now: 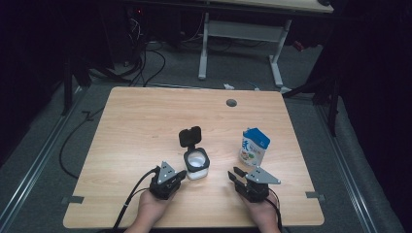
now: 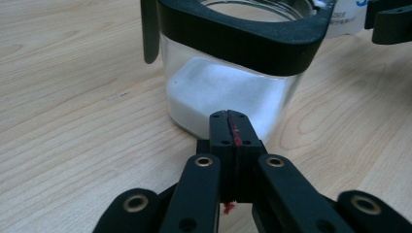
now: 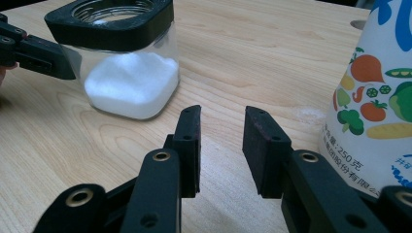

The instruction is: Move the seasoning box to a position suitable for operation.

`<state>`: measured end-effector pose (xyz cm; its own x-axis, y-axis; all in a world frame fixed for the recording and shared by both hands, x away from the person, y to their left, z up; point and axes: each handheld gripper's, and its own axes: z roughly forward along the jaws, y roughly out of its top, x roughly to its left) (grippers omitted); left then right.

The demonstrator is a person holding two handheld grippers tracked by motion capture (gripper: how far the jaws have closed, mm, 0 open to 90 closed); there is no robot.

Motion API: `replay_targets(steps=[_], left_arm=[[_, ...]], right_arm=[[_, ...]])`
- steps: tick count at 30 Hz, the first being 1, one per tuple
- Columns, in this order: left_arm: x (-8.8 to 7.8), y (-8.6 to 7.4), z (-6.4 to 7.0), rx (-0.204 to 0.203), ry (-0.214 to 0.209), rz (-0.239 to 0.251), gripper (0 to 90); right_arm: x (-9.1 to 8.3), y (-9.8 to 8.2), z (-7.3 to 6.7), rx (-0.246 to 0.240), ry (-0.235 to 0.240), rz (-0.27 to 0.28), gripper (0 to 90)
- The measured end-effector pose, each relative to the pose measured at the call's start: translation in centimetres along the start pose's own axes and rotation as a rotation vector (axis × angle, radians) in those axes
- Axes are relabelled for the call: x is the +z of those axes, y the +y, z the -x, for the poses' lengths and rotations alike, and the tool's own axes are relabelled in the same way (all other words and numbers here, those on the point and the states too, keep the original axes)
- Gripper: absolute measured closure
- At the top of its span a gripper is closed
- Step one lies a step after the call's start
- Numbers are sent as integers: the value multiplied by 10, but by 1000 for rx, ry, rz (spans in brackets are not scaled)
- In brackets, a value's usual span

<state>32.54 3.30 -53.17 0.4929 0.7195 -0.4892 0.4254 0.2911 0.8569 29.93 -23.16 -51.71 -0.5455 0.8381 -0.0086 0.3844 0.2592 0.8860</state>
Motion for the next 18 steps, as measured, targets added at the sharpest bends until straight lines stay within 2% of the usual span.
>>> replay_targets(steps=[18], left_arm=[[15,-7,26,5,-56,-19,881]], right_arm=[[0,0,2,0,-13,3,657]])
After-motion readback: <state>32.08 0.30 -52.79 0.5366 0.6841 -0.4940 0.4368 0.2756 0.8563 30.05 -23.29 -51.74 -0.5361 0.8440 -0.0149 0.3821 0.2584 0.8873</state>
